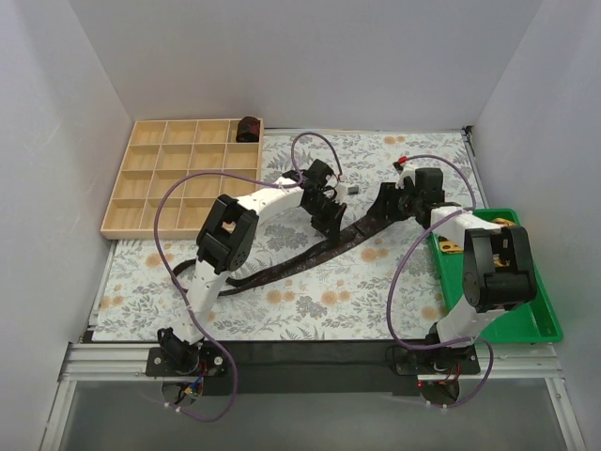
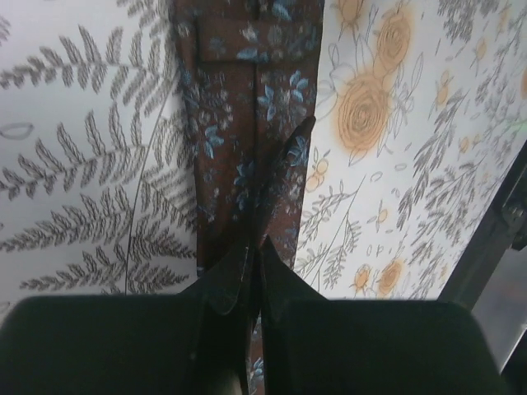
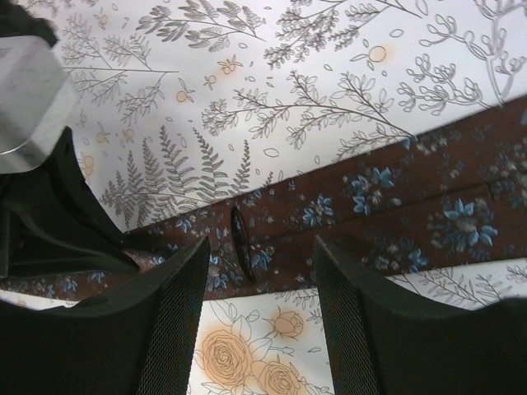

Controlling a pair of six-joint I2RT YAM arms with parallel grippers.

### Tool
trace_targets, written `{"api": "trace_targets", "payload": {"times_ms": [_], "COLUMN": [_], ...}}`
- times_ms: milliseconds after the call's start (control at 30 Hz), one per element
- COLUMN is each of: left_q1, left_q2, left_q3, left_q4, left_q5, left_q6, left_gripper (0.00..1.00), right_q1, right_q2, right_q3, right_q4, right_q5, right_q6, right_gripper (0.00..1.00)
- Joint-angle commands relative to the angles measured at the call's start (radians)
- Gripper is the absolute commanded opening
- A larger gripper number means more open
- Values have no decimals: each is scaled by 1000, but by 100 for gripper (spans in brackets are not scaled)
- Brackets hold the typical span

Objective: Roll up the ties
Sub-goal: Flatten the tie

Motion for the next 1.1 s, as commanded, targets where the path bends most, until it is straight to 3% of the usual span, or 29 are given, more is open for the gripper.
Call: {"api": "trace_targets", "payload": {"times_ms": [0, 100, 167, 233, 300, 367, 567, 633, 1067], "left_q1": [1, 1, 1, 3, 3, 0, -48, -48, -51], "left_q2": [39, 79, 68, 12, -94, -178, -326, -318, -234], "left_q3": [127, 184, 179, 100, 23, -66, -239, -247, -220], "left_q4": [-96, -143, -167, -132, -52, 20, 174, 171, 191], "left_q5": [-6, -21, -47, -129, -208, -274, -485, -492, -443], "left_q6": [-113, -150, -159, -199, -213, -207, -69, -56, -55], "left_gripper": [0, 0, 11, 33, 48, 52, 51, 42, 21], "right_q1": [-3, -2, 0, 4, 7, 6, 10, 16, 49], "right_q2": [52, 86, 94, 78, 40, 14, -12, -15, 23], "right_q3": [56, 59, 47, 24, -14, -42, -73, -77, -43], "right_q4": [84, 103, 106, 118, 138, 153, 162, 164, 172], "right_q5": [-98, -146, -160, -152, -117, -104, -92, -91, -95], "right_q6": [-36, -42, -42, -40, -31, -19, 6, 10, 4], "right_gripper": [50, 45, 44, 44, 44, 44, 44, 43, 43]}}
